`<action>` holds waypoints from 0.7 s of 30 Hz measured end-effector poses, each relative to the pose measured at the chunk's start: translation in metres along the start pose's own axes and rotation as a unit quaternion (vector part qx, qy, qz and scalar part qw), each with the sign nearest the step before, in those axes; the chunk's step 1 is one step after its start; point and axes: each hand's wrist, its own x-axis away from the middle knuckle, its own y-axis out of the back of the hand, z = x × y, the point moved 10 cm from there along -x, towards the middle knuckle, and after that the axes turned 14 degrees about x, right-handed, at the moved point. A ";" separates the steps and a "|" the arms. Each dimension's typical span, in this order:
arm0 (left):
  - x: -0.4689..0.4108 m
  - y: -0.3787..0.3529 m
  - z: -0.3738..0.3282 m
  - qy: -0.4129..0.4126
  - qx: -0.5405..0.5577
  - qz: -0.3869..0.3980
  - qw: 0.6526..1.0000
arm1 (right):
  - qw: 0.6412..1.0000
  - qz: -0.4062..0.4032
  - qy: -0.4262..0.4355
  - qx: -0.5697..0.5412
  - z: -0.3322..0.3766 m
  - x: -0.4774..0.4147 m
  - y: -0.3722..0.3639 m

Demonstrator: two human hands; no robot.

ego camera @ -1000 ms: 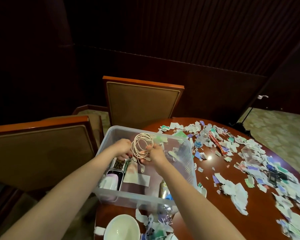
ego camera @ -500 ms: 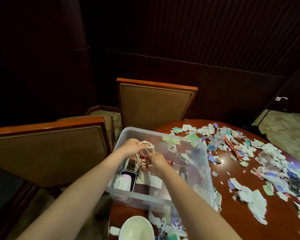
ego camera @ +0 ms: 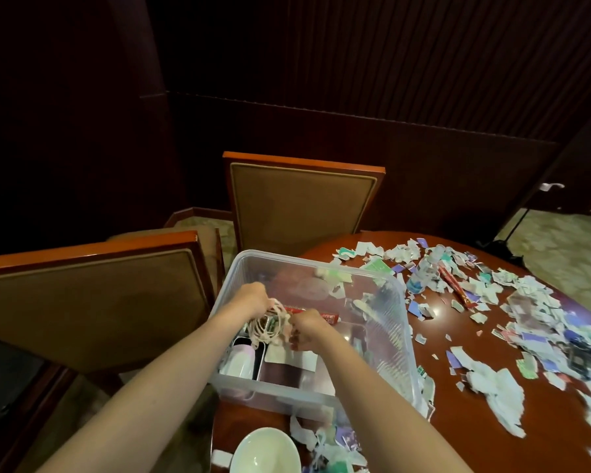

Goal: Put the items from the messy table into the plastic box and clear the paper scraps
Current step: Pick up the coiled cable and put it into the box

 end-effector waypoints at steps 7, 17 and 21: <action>0.010 -0.006 -0.005 -0.004 -0.116 -0.005 0.993 | 0.997 -0.011 0.001 0.081 -0.005 0.010 0.019; 0.026 0.017 -0.048 -0.091 -0.147 -0.057 0.983 | 0.990 -0.059 0.033 0.121 0.007 0.029 0.051; 0.038 0.018 -0.076 -0.124 -0.103 -0.049 0.986 | 0.990 -0.085 0.040 0.107 0.011 0.046 0.075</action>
